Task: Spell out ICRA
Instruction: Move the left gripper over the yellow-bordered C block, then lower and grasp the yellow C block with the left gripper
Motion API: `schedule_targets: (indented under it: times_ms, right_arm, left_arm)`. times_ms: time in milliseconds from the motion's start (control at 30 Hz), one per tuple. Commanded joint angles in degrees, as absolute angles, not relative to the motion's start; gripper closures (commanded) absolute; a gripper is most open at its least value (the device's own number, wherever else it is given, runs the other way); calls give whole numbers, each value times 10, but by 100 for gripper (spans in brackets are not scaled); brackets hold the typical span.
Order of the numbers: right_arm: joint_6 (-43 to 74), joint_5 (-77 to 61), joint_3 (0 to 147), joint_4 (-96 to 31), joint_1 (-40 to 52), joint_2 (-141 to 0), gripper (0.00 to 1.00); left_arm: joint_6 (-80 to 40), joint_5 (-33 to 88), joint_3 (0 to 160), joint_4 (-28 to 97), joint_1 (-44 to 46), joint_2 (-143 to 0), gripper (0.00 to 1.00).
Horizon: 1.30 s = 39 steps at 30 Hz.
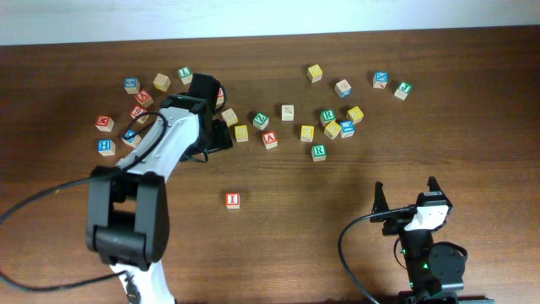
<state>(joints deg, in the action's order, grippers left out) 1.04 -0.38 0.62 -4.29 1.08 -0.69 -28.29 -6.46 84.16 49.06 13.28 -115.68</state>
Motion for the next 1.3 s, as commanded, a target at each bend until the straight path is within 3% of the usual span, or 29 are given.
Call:
schedule_targets:
  times_ms: [0,167,267,400,467,733,967,1267]
  right_arm:
    - [9,1,3,-47,6,-3,2]
    - [9,1,3,-47,6,-3,2]
    - [9,1,3,-47,6,-3,2]
    - [9,1,3,-47,6,-3,2]
    - [9,1,3,-47,6,-3,2]
    - [9,1,3,-47,6,-3,2]
    - [9,1,3,-47,6,-3,2]
    - [9,1,3,-47,6,-3,2]
  left_arm:
    - [-262,-80,844,458,133,-1184,23]
    - [-256,-97,844,426,133,-1184,34]
    - [-256,-114,844,428,133,-1185,26]
    - [-256,-95,844,431,133,-1197,34]
    - [-256,-95,844,430,133,-1210,33]
    - [-256,-95,844,423,126,-1214,55]
    - [-256,-95,844,403,126,-1214,57]
    - [-256,-94,846,413,126,-1213,73]
